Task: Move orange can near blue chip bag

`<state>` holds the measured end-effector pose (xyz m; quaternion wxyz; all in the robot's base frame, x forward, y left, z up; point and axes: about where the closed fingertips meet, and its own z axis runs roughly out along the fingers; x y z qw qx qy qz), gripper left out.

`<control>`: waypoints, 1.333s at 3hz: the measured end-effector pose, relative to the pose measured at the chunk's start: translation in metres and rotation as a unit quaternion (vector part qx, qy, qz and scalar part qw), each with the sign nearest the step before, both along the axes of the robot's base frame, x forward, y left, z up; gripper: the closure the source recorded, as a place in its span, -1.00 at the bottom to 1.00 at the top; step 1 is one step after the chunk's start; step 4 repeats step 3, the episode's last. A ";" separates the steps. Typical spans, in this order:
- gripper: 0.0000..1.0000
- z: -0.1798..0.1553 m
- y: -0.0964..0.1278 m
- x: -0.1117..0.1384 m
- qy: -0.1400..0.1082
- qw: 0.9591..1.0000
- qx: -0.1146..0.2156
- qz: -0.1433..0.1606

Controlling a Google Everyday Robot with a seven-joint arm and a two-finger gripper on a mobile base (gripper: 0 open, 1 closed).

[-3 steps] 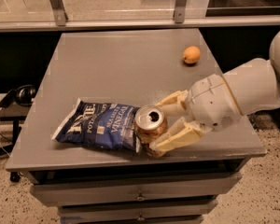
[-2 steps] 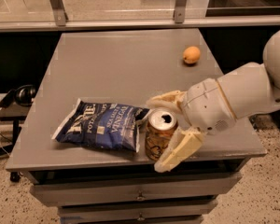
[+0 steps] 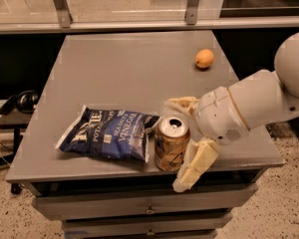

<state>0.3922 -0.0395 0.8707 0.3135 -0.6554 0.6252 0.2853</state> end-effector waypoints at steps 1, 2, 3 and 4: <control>-1.00 0.001 -0.027 0.039 -0.009 0.999 -0.007 -0.037; -1.00 0.012 -0.064 0.089 -0.027 0.996 -0.002 -0.085; -1.00 0.045 -0.117 0.136 -0.071 0.987 -0.005 -0.143; -1.00 0.045 -0.117 0.136 -0.071 0.987 -0.005 -0.143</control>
Offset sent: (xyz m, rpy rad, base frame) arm 0.1694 -0.1302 0.0415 0.0244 -0.1298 -0.3318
